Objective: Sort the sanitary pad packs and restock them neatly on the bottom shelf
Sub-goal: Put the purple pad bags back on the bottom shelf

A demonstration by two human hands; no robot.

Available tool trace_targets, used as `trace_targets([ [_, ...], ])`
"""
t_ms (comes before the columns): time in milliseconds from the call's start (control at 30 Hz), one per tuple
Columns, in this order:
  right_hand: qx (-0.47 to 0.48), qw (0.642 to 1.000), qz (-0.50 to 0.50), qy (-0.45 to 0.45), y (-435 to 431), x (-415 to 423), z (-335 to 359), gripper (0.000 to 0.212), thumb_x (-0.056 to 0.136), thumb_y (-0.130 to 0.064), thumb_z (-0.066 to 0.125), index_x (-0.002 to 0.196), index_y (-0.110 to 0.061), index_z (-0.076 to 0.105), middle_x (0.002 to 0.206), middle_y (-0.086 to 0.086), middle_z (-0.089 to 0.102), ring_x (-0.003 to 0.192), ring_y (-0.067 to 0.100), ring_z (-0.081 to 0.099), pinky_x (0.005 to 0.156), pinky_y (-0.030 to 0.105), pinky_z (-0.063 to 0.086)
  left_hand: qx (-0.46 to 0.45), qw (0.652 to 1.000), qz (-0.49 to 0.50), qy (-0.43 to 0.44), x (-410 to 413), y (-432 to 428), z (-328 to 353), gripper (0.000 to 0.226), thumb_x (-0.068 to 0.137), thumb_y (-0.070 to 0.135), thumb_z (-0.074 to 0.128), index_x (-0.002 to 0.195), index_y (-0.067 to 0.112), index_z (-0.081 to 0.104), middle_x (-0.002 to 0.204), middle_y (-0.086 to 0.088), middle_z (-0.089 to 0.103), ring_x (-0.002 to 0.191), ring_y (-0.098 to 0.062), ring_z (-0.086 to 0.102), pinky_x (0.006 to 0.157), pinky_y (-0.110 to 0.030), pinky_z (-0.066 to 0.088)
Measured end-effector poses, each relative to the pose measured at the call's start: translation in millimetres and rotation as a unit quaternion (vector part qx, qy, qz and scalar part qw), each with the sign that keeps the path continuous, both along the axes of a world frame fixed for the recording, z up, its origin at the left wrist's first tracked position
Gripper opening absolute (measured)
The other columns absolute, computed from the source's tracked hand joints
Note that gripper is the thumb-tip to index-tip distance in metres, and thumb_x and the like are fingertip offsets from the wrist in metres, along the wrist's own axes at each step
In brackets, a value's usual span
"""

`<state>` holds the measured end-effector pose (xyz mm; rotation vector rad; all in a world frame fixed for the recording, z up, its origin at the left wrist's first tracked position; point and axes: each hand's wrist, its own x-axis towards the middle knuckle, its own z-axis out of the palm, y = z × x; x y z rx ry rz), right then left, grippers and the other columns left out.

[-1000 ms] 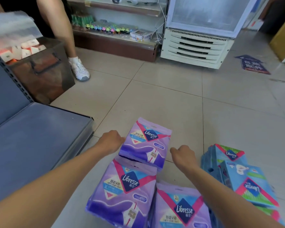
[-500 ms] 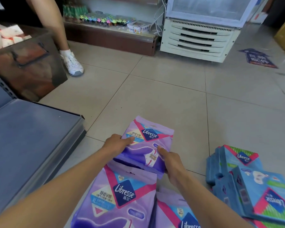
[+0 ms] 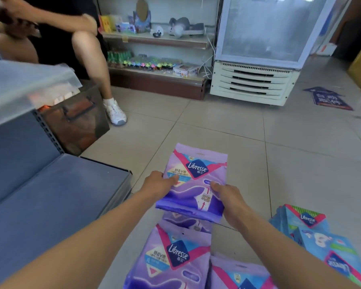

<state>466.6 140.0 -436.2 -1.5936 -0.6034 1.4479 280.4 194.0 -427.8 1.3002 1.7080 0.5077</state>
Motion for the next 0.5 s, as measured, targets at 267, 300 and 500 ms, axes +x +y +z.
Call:
trace_targets([
  [267, 0.093, 0.995, 0.03, -0.006, -6.7, -58.4, 149.4, 0.03, 0.088, -0.024, 0.065, 0.11, -0.005, 0.057, 0.096, 0.013, 0.072, 0.084, 0.032, 0.071, 0.08, 0.047, 0.058, 0.072, 0.997, 0.033, -0.023, -61.3, -29.3, 169.5, 0.042, 0.088, 0.042, 0.061, 0.115, 0.01, 0.059, 0.114, -0.007, 0.067, 0.102, -0.025, 0.065, 0.094, -0.042, 0.052],
  [300, 0.107, 0.994, 0.037, -0.003, -10.2, -66.5, 168.8, 0.03, 0.088, -0.024, 0.065, 0.11, -0.005, 0.057, 0.097, 0.013, 0.072, 0.085, 0.032, 0.071, 0.081, 0.047, 0.057, 0.088, 0.995, 0.041, -0.023, -69.8, -34.5, 191.5, 0.041, 0.088, 0.041, 0.062, 0.115, 0.009, 0.059, 0.113, -0.007, 0.067, 0.102, -0.025, 0.066, 0.094, -0.042, 0.052],
  [500, 0.185, 0.981, 0.065, 0.014, -33.5, -124.9, 276.7, 0.029, 0.088, -0.02, 0.065, 0.11, -0.001, 0.06, 0.1, 0.018, 0.071, 0.087, 0.036, 0.069, 0.082, 0.047, 0.057, 0.153, 0.984, 0.096, -0.008, -131.9, -83.1, 306.4, 0.042, 0.084, 0.045, 0.065, 0.11, 0.013, 0.058, 0.11, -0.006, 0.068, 0.096, -0.024, 0.068, 0.09, -0.042, 0.055],
])
